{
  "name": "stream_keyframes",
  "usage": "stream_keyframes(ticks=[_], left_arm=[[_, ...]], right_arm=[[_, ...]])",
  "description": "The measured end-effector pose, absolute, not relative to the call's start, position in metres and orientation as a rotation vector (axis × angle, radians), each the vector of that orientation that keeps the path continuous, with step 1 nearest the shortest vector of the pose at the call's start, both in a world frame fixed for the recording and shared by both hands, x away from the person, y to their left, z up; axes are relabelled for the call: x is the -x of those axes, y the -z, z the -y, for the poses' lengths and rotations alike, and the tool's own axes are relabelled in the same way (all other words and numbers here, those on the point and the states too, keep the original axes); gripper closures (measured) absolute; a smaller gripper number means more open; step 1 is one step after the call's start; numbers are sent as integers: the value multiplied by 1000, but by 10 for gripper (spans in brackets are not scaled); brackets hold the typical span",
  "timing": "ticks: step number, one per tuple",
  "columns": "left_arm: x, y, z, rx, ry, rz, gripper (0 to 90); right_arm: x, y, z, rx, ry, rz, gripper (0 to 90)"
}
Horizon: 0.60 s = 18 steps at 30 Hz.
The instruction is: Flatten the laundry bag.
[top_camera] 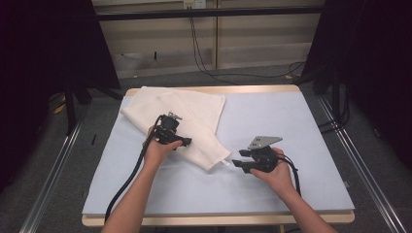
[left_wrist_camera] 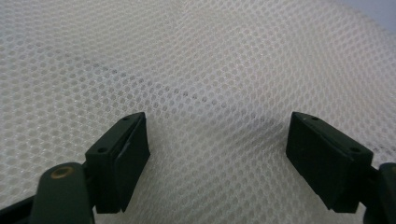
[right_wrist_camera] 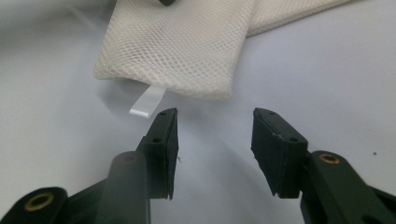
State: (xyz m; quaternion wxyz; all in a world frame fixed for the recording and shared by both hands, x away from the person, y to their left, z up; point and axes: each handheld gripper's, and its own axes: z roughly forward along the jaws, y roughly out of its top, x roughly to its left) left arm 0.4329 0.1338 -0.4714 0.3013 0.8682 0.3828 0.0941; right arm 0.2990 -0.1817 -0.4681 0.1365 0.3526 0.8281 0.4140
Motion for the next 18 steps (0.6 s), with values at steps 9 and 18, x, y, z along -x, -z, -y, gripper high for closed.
stream_keyframes(ticks=[9, 18], left_arm=[[-425, 476, -127, -2258, -310, -1055, 241], [-418, 464, -117, -2372, -329, -1035, 548]], right_arm=[[-298, 467, 188, -1052, -1186, -2373, 495], [-299, 470, 186, -1060, -1167, -2381, 485]])
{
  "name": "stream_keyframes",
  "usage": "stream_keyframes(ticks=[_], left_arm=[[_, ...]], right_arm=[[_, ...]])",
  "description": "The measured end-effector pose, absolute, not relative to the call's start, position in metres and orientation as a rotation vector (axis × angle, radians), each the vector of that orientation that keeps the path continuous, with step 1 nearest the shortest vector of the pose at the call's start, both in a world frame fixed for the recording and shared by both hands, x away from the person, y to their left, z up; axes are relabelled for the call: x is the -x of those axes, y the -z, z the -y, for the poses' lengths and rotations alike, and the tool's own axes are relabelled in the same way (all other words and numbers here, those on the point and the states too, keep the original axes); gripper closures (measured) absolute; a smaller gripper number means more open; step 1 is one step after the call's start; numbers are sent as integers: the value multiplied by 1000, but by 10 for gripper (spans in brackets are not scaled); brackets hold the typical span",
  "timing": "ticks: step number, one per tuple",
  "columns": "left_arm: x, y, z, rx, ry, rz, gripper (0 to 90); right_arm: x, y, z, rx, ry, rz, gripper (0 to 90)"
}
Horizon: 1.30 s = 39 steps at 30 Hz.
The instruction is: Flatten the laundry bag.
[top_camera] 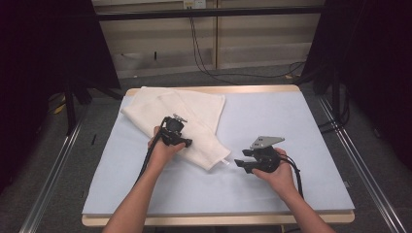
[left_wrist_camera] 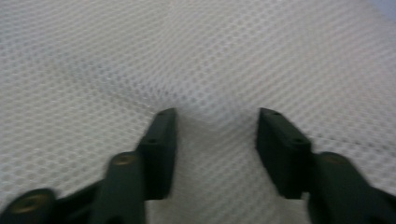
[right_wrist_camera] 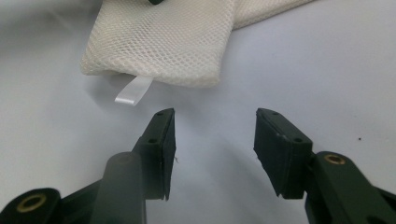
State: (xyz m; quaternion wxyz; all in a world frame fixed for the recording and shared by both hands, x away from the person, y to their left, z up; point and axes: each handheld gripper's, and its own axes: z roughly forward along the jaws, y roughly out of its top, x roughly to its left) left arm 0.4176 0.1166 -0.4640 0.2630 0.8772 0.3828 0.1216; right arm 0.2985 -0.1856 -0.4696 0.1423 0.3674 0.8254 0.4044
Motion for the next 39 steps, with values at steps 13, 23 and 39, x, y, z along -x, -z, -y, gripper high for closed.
stream_keyframes(ticks=[13, 23, 39], left_arm=[[-410, 465, -119, -2311, -321, -1054, 896], [-408, 448, -136, -2236, -283, -1070, 900], [-383, 431, -178, -2085, -274, -1064, 900]], right_arm=[[-304, 470, 179, -1060, -1159, -2390, 456], [-308, 472, 179, -1064, -1158, -2396, 441], [-317, 472, 160, -1027, -1175, -2416, 456]])
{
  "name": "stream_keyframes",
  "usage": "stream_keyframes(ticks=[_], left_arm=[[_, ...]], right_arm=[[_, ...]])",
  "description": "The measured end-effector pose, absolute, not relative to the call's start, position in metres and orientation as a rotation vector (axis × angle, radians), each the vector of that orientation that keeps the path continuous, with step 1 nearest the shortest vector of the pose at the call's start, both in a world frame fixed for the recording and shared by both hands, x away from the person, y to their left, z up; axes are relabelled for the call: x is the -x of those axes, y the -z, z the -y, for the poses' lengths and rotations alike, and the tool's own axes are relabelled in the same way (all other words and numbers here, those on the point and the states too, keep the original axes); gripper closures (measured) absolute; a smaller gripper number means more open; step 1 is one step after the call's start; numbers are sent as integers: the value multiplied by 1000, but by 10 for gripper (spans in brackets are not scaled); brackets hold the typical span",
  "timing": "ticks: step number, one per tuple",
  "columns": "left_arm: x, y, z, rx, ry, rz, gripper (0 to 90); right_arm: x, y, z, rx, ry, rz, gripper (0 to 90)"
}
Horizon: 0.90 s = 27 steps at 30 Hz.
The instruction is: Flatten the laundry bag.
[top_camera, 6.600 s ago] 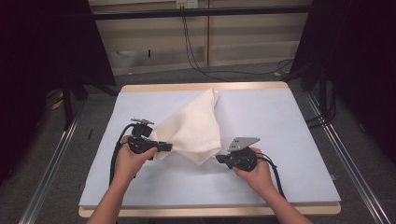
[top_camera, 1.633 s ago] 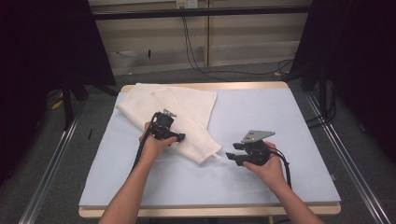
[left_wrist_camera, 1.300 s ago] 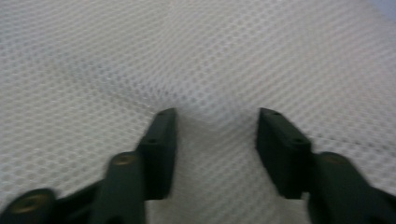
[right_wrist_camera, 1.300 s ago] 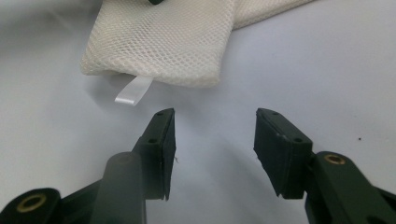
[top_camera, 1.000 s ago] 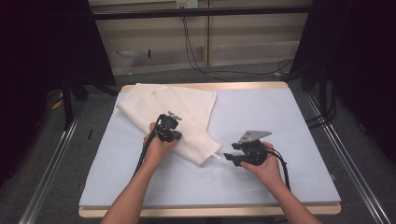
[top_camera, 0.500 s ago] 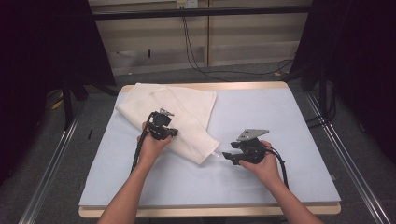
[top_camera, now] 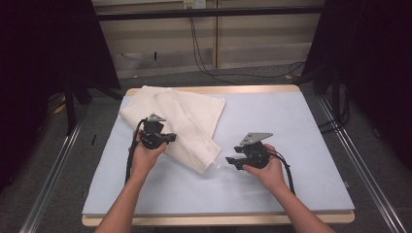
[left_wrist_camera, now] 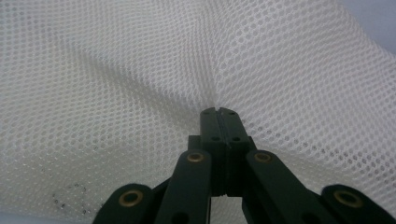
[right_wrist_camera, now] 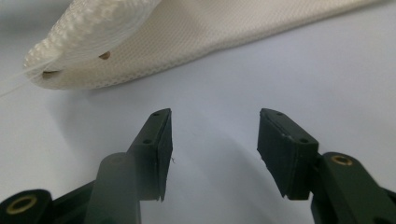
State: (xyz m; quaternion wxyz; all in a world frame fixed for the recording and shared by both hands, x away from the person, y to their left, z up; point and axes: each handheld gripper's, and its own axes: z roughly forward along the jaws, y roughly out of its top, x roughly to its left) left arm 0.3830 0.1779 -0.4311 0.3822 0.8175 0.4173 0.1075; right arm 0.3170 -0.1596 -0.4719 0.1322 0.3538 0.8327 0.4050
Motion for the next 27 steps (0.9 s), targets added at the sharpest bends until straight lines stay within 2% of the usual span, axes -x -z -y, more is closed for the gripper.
stream_keyframes(ticks=[5, 8, 15, 19, 25, 27], left_arm=[[-375, 434, -192, -2051, -269, -1061, 900], [-373, 437, -196, -2030, -253, -1062, 900], [-373, 438, -197, -2023, -247, -1065, 900], [-372, 437, -200, -2024, -250, -1069, 900], [-369, 434, -207, -2016, -258, -1076, 900], [-368, 433, -208, -2012, -261, -1080, 900]], right_arm=[[-324, 468, 144, -936, -1270, -2400, 470], [-331, 467, 129, -928, -1281, -2417, 438], [-339, 473, 91, -868, -1338, -2479, 455], [-339, 478, 76, -846, -1330, -2507, 423], [-342, 487, 62, -820, -1243, -2591, 454], [-344, 489, 62, -833, -1236, -2591, 490]])
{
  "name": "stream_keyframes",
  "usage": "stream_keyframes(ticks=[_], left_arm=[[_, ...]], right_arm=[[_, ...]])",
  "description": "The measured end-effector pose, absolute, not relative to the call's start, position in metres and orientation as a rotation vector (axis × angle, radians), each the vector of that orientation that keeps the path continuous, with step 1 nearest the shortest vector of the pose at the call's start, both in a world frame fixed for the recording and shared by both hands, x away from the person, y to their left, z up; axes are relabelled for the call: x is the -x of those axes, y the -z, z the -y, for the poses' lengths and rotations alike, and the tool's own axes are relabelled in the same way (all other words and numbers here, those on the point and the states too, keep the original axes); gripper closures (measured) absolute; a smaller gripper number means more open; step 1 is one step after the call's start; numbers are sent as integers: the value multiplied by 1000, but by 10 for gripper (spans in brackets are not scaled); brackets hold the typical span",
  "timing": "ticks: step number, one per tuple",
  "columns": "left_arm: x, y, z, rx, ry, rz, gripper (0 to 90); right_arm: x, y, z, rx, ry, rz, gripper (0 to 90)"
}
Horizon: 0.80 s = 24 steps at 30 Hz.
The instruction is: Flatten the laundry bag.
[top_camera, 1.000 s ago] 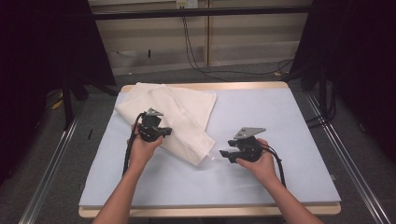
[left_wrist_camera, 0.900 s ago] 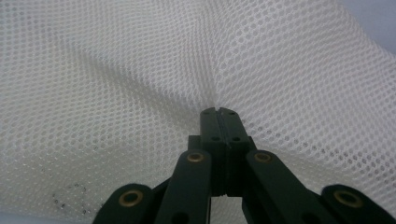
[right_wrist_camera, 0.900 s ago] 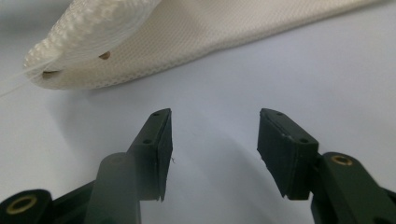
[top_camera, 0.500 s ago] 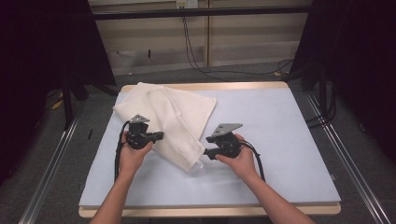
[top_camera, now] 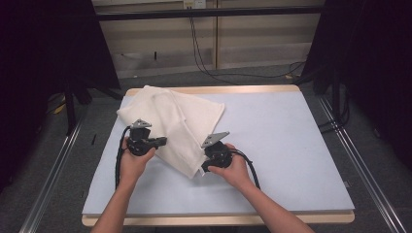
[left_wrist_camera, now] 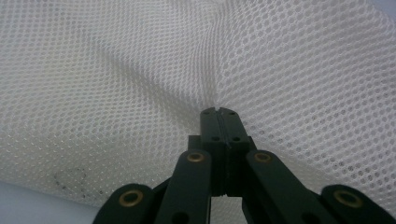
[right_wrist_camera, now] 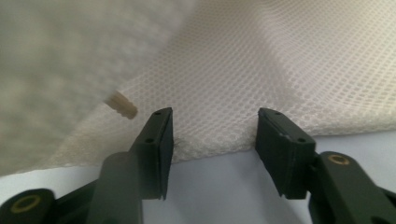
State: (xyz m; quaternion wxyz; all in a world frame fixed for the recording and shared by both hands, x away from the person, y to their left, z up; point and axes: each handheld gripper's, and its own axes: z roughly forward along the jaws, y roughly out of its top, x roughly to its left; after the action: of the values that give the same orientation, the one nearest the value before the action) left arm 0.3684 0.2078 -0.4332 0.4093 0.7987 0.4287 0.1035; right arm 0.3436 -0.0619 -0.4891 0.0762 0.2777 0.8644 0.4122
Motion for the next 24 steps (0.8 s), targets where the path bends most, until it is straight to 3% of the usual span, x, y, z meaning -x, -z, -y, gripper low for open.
stream_keyframes(ticks=[15, 24], left_arm=[[-351, 432, -226, -1991, -277, -1095, 900], [-342, 436, -233, -1964, -281, -1094, 900]], right_arm=[[-347, 486, 60, -870, -1225, -2640, 855], [-343, 482, 56, -883, -1176, -2604, 891]])
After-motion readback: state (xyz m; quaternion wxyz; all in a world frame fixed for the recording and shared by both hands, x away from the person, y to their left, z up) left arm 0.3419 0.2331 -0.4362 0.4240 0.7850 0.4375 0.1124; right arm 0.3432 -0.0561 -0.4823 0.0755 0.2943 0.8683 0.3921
